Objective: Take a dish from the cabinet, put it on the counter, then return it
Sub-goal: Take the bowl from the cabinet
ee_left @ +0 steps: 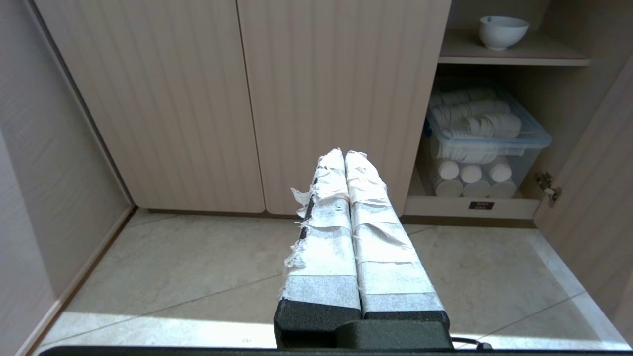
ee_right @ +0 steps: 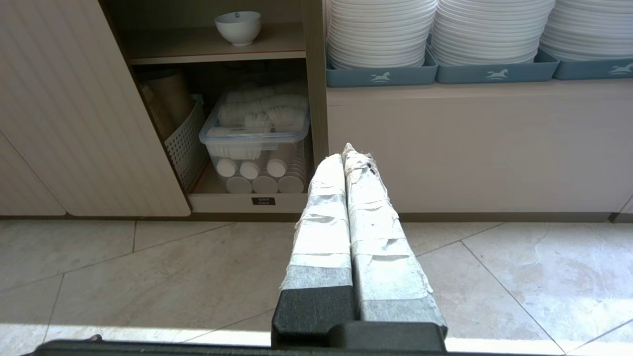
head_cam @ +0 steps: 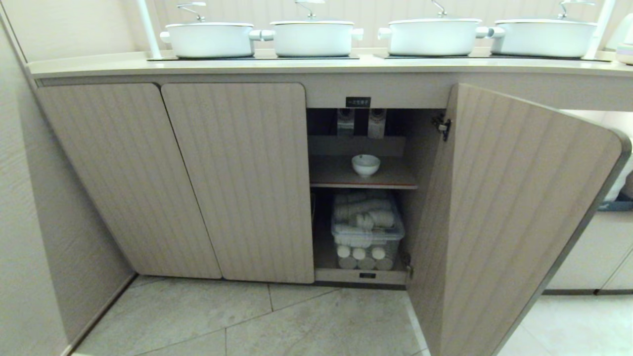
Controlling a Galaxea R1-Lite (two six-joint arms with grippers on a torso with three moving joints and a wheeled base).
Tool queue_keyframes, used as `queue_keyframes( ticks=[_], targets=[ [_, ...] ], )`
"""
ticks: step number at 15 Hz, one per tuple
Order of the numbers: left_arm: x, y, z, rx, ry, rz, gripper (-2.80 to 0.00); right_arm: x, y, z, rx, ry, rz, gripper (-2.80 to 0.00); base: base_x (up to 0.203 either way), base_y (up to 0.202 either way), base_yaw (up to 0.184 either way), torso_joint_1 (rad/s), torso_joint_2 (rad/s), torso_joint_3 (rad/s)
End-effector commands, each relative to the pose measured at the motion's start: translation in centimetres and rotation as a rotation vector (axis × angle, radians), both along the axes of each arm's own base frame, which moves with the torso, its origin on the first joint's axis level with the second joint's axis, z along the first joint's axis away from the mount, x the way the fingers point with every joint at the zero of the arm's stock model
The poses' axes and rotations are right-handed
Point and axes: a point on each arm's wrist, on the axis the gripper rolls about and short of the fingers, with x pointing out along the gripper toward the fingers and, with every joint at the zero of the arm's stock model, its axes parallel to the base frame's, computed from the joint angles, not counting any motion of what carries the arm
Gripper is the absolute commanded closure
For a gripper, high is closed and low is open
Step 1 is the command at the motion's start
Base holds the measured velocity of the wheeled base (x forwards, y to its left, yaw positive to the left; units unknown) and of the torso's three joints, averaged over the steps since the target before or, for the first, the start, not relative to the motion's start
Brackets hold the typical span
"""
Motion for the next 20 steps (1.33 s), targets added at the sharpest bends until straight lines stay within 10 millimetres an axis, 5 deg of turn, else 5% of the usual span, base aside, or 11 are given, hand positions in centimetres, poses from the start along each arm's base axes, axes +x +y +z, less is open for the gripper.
queue_keyframes(
  ticks=[1,5,20],
  targets=[
    [0.00,0.00,0.00,0.000,-0.001,0.000,0.00,0.01,0.00,0.01,0.000,0.001,0.000,0.00,0.000,0.000,0.000,0.000,0.00,0.000],
    [0.00,0.00,0.00,-0.002,-0.001,0.000,0.00,0.01,0.00,0.01,0.000,0.001,0.000,0.00,0.000,0.021,0.000,0.001,0.00,-0.001],
    [0.00,0.00,0.00,-0.002,-0.001,-0.002,0.00,0.01,0.00,0.01,0.000,0.001,0.000,0.00,0.000,0.162,-0.002,0.002,0.00,0.001]
  ],
)
